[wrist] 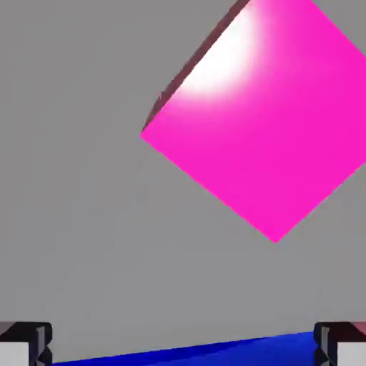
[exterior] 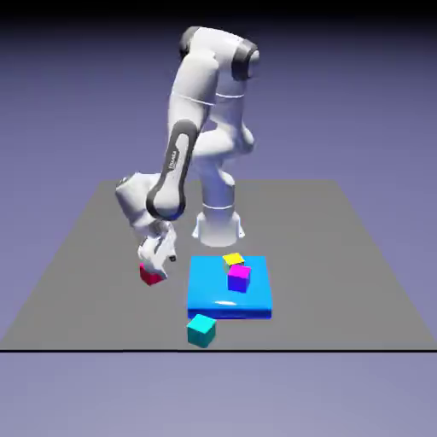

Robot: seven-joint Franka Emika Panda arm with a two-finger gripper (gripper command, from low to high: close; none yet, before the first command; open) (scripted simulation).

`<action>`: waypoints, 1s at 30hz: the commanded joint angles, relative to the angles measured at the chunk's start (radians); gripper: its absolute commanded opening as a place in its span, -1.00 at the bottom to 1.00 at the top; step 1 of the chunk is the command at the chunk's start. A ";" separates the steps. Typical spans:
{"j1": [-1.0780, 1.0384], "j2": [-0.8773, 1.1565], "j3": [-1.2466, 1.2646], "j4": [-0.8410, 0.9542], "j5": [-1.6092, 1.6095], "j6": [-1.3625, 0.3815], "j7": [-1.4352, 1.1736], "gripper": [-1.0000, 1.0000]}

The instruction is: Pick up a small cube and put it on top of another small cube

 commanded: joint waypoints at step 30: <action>-0.030 0.338 -0.084 0.001 0.474 -0.277 0.039 -1.00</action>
